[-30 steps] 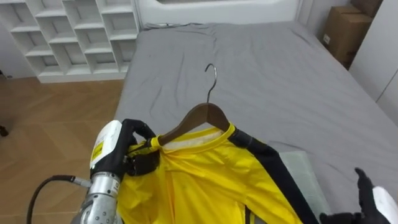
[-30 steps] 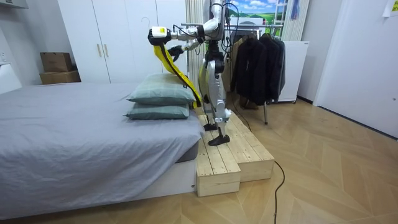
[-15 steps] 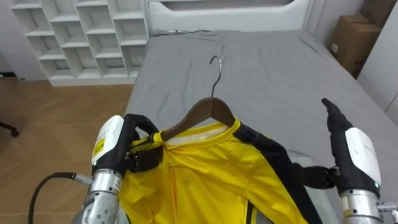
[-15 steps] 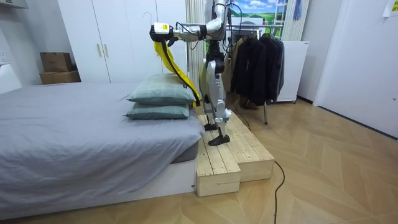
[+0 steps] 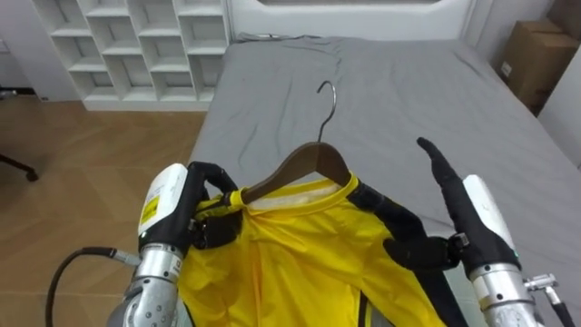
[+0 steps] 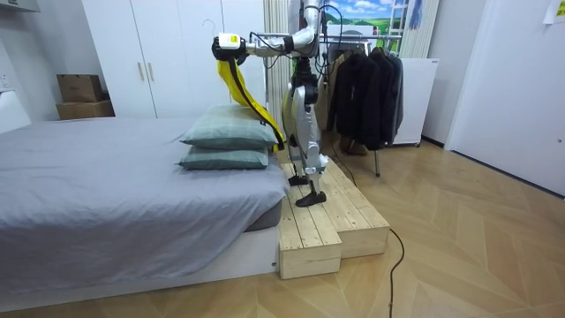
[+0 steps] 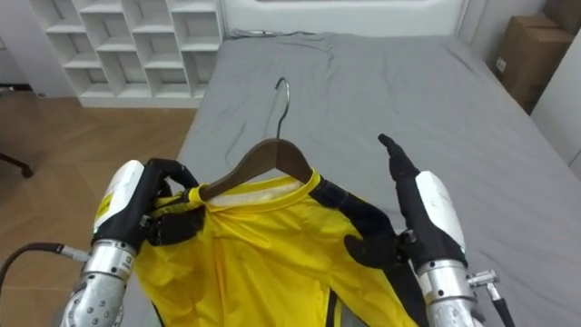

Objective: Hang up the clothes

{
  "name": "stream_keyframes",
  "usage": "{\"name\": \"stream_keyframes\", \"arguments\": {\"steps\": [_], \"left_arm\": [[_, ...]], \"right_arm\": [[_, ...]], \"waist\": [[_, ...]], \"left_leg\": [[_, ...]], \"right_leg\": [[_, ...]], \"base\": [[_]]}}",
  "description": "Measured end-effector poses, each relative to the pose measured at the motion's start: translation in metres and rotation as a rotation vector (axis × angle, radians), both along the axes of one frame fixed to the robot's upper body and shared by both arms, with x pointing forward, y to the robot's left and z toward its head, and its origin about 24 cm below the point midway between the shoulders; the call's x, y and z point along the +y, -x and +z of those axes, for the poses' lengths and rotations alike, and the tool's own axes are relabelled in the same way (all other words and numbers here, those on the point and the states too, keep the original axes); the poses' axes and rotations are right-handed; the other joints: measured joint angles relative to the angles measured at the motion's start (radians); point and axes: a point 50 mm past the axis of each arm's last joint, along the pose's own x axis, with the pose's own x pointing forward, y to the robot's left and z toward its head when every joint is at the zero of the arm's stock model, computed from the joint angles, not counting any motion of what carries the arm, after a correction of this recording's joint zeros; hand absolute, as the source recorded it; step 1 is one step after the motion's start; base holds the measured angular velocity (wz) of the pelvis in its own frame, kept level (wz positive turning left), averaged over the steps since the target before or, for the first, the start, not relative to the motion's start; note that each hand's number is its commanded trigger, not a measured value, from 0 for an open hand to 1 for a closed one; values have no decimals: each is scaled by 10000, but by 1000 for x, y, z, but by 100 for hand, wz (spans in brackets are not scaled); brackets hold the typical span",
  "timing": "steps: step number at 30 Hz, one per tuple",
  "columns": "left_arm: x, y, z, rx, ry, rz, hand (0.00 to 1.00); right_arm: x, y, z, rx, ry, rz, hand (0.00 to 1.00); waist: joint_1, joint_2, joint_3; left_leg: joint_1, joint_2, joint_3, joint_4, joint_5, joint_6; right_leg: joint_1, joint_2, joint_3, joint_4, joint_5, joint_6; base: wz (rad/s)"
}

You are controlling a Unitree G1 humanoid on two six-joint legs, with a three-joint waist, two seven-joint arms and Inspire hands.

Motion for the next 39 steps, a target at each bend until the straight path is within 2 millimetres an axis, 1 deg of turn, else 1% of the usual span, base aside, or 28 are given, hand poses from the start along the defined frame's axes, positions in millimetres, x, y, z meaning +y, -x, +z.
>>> {"name": "stream_keyframes", "arguments": {"steps": [4,8,16,22,26,33,37,39], "left_arm": [[-3,0,7,-308,-112,-128,100],[-5,0,11,-477,-133,-201,100],[-5,0,10,-473,-137,-200,100],[-5,0,11,-483,-158,-204,100],[-5,0,11,-488,-176,-207,100],[-4,0,11,-483,-156,-222,100],[-7,0,18,-718,-102,-384,100],[-9,0,25,-1038,-58,-504,100]], "right_arm": [[4,-5,4,31,51,431,0],[7,-6,4,209,115,731,0],[8,-6,2,457,158,933,0],[10,-6,1,573,619,1091,0],[14,-8,2,521,702,1279,0],[15,-11,6,380,792,1311,0],[16,-14,11,139,837,1341,0],[15,-16,12,70,1057,1352,0]], "waist": [[-11,-9,4],[-17,-9,4],[-20,-17,4],[-29,-20,1],[-32,-19,1],[-31,-33,2],[-24,-139,37],[-29,-233,91]], "left_leg": [[-109,0,0,6,-1,1],[-126,0,-1,7,-1,1],[-131,0,1,8,0,1],[-173,0,-17,40,0,1],[-191,0,-30,58,0,1],[-205,0,-75,58,0,1],[-188,1,-104,60,0,0],[-168,0,-107,62,0,0]], "right_leg": [[-105,0,-1,3,1,0],[-117,-1,-3,-9,0,0],[-123,-3,-3,-15,-2,3],[-128,-7,-32,-8,-2,3],[-128,-9,-44,-7,-2,3],[-125,-11,-72,-10,-2,3],[-97,-10,-84,-10,-2,3],[-71,-13,-85,-10,-2,3]], "base": [[0],[0],[0],[0],[0],[1],[0],[0]]}}
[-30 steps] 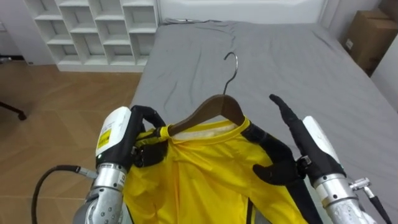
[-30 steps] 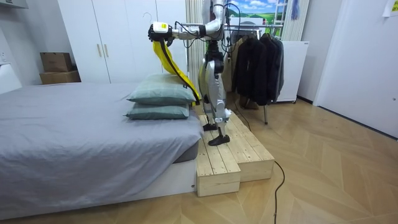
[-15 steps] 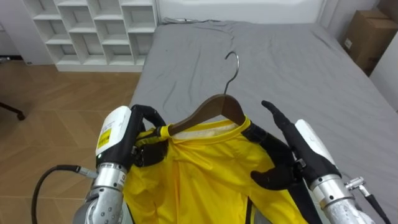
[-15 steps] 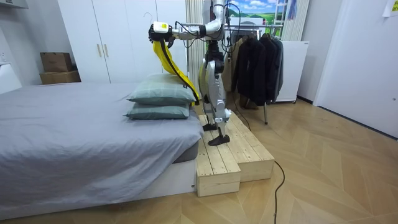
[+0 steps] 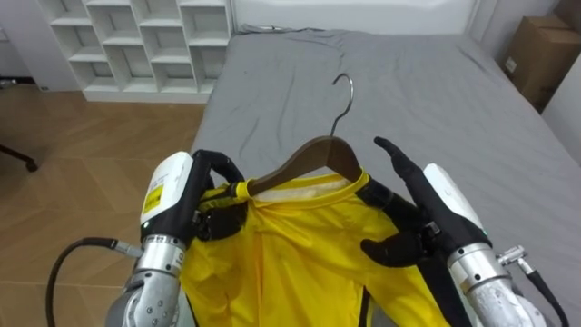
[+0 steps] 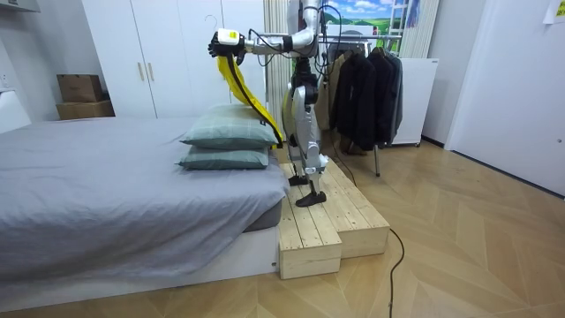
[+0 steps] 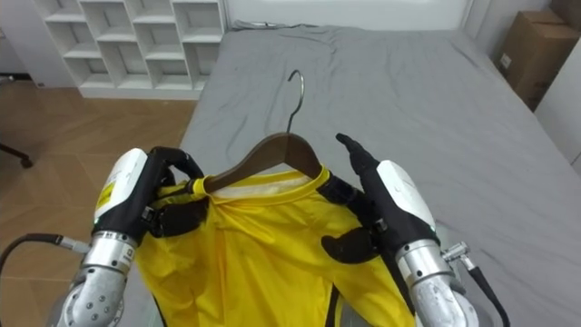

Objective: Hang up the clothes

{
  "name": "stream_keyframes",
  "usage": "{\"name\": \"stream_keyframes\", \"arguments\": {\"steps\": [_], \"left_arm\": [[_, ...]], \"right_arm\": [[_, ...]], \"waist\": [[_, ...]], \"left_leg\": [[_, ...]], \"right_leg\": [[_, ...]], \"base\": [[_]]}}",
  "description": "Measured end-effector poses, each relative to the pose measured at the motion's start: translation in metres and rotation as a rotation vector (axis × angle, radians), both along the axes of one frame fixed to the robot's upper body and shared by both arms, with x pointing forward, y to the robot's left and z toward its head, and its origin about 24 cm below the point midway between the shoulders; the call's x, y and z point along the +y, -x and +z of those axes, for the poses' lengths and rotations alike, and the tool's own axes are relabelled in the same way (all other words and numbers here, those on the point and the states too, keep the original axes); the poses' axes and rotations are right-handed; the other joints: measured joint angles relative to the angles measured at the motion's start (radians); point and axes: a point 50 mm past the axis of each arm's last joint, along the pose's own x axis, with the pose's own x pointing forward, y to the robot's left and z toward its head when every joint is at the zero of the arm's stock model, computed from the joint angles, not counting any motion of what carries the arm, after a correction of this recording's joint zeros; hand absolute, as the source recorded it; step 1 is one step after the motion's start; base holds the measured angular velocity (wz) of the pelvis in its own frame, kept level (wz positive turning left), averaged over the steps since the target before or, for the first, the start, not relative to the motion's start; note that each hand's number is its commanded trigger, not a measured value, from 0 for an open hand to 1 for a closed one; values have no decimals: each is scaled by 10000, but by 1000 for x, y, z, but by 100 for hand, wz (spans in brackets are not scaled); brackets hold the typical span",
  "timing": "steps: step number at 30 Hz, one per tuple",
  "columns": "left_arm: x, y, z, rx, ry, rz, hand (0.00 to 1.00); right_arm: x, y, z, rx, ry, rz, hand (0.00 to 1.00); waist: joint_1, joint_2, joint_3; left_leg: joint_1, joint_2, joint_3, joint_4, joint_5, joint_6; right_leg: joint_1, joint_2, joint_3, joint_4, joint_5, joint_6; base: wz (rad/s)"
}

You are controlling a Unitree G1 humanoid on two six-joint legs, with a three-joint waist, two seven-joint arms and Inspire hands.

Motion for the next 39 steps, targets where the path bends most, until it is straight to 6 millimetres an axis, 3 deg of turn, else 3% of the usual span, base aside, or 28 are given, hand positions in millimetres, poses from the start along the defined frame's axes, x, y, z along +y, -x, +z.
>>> {"name": "stream_keyframes", "arguments": {"steps": [4,11,17,23,29,39], "left_arm": [[-2,0,2,-139,26,-140,100],[-11,2,24,-1148,-302,-515,100],[-12,1,26,-1263,-260,-580,100],[-11,1,28,-1315,-279,-549,100],[-12,2,32,-1523,-239,-608,100],[-14,3,35,-1701,121,-624,100]], "right_arm": [[-4,-5,-7,158,400,-235,0],[-9,-10,-6,-397,1394,-703,0],[-11,-17,-3,-787,1598,-1057,0],[-16,-16,-13,-540,1787,-1253,0],[-24,-17,-12,-745,1719,-1746,0],[-32,-15,-13,-1349,1789,-2606,0]], "waist": [[-32,-118,2],[-63,-119,-6],[-126,-101,-13],[-144,-16,-23],[-106,194,-106],[-52,201,-110]], "left_leg": [[-14,0,-26,2,0,0],[-180,-8,-159,29,1,0],[-209,-6,-197,30,1,0],[-240,-6,-286,106,1,0],[-295,-6,-385,176,1,0],[-129,-6,-373,185,1,0]], "right_leg": [[4,-1,-20,-14,0,0],[-88,-13,-144,-19,0,0],[-87,-19,-220,-23,0,0],[-41,-33,-308,-21,2,-1],[-39,-39,-394,-8,2,-3],[117,-40,-391,-5,6,-10]], "base": [[0],[4],[1],[5],[4],[0]]}}
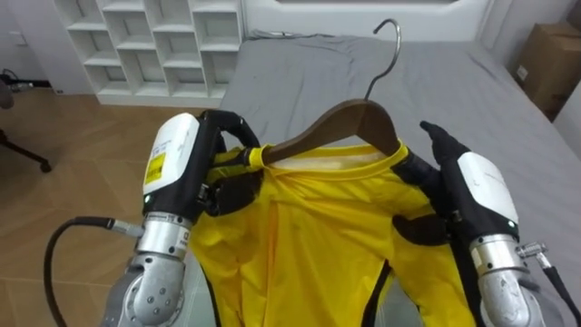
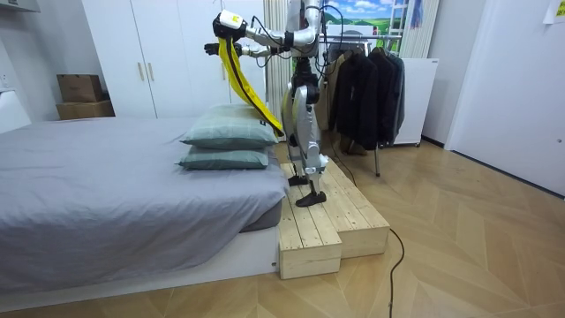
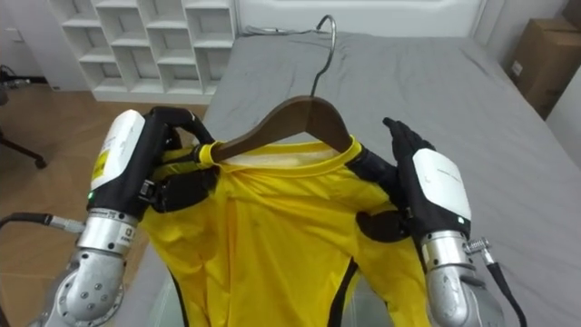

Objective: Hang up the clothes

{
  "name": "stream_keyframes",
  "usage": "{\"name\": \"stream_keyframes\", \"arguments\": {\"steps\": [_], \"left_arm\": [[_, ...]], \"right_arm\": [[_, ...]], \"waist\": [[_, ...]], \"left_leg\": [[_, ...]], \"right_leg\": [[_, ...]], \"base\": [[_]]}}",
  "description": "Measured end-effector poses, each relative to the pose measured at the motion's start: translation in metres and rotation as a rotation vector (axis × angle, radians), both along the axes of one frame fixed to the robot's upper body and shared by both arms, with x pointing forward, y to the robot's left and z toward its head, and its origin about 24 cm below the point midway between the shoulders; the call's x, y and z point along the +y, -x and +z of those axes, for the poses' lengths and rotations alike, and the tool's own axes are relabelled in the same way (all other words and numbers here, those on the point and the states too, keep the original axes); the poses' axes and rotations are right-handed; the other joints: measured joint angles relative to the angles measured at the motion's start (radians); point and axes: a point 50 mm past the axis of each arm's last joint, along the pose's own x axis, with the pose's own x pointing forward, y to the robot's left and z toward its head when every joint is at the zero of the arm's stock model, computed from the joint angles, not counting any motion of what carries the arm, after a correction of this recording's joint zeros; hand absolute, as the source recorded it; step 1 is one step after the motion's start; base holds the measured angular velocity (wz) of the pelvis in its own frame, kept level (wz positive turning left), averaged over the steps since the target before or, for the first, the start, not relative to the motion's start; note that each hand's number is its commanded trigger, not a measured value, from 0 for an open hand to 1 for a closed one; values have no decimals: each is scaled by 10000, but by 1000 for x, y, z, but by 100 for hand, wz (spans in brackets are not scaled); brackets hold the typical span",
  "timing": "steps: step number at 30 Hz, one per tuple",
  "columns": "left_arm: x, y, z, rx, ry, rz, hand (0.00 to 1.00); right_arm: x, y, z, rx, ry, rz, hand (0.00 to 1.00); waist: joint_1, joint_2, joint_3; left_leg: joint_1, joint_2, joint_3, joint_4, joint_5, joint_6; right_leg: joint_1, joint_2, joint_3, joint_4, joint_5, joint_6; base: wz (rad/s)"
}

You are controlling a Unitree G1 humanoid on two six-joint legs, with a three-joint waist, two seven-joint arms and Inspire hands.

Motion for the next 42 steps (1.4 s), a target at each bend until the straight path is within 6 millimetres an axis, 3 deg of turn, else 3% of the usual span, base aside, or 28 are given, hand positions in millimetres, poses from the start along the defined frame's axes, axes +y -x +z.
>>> {"name": "stream_keyframes", "arguments": {"steps": [14,42], "left_arm": [[2,-1,-1,336,953,-24,100],[-11,0,-8,669,635,-213,100]], "right_arm": [[2,2,2,-1235,668,-662,0],[30,4,2,-2131,1019,-76,0]], "waist": [[30,-1,-1],[108,-8,-8]], "left_leg": [[-55,0,10,-16,0,0],[-212,0,37,22,1,0]], "right_leg": [[-74,6,19,6,-6,0],[-219,5,63,27,-5,-1]], "base": [[0],[0]]}}
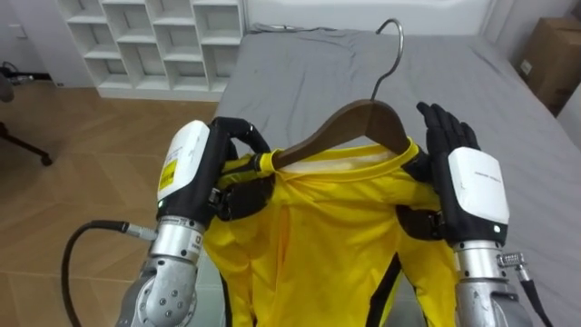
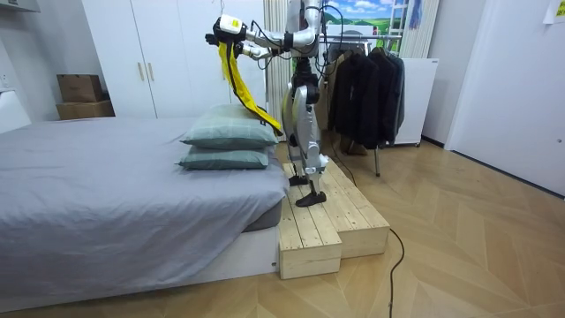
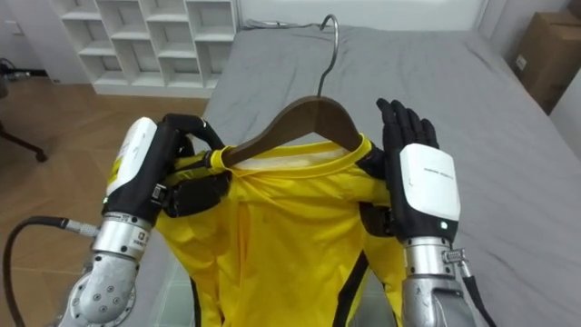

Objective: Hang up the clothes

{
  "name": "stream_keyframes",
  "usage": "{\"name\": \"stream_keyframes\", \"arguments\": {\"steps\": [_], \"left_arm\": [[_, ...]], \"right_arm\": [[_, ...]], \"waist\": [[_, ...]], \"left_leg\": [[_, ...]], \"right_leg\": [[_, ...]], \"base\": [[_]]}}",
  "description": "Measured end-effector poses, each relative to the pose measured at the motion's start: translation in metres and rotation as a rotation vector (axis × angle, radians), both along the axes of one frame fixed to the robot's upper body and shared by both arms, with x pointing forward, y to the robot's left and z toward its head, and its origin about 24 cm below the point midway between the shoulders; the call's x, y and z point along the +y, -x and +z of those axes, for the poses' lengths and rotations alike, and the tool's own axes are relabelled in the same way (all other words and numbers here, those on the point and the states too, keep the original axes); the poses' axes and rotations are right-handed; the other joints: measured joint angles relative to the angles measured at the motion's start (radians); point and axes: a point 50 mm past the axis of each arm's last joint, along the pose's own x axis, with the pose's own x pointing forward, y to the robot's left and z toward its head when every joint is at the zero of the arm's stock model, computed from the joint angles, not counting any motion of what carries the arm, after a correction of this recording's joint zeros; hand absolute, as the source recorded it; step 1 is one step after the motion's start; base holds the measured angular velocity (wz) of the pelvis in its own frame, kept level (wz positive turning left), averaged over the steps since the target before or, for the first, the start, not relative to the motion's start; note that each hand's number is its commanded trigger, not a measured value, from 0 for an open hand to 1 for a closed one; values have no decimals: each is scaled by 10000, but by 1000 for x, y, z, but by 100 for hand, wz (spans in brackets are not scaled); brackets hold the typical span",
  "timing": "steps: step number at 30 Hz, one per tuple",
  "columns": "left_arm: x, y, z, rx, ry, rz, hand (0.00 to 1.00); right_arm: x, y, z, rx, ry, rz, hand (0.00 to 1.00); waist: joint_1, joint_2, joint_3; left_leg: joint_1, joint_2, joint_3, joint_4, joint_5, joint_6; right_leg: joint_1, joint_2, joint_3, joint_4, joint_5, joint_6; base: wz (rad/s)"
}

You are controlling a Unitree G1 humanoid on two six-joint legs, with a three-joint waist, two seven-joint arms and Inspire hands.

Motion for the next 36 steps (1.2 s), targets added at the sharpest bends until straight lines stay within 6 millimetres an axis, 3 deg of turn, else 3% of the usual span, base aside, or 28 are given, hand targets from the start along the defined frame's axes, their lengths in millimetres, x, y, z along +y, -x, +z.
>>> {"name": "stream_keyframes", "arguments": {"steps": [2,3,4,5,7,18,36], "left_arm": [[0,0,0,5,-2,6,100],[0,0,0,5,-1,8,100],[0,0,0,4,0,10,100],[0,0,0,-2,2,9,100],[0,0,0,-6,2,8,100],[0,0,0,2,10,5,100],[2,-1,0,26,44,156,100]], "right_arm": [[2,-1,1,-53,7,61,0],[3,-2,2,-99,15,113,13],[4,-3,3,-126,19,138,27],[4,-3,4,-163,19,152,63],[4,-3,4,-169,19,156,100],[3,-3,2,-37,-60,-26,100],[7,-3,-1,186,-91,160,100]], "waist": [[8,1,1],[7,1,1],[5,2,1],[9,1,1],[36,2,1],[235,-13,18],[217,-49,61]], "left_leg": [[-4,0,-1,0,0,0],[-8,0,-2,0,0,0],[-9,0,-2,0,0,0],[-12,0,-5,0,0,0],[-11,0,-7,-4,0,0],[11,-1,-30,-35,0,0],[9,-3,-28,-79,0,0]], "right_leg": [[-1,0,-2,-6,0,0],[-2,0,-2,-9,-1,0],[-2,0,-3,-11,-1,0],[-2,0,-6,-13,-1,0],[1,0,-7,-19,-1,0],[17,2,-18,-18,-1,0],[11,2,-18,-58,-14,12]], "base": [[0],[0],[0],[0],[0],[0],[0]]}}
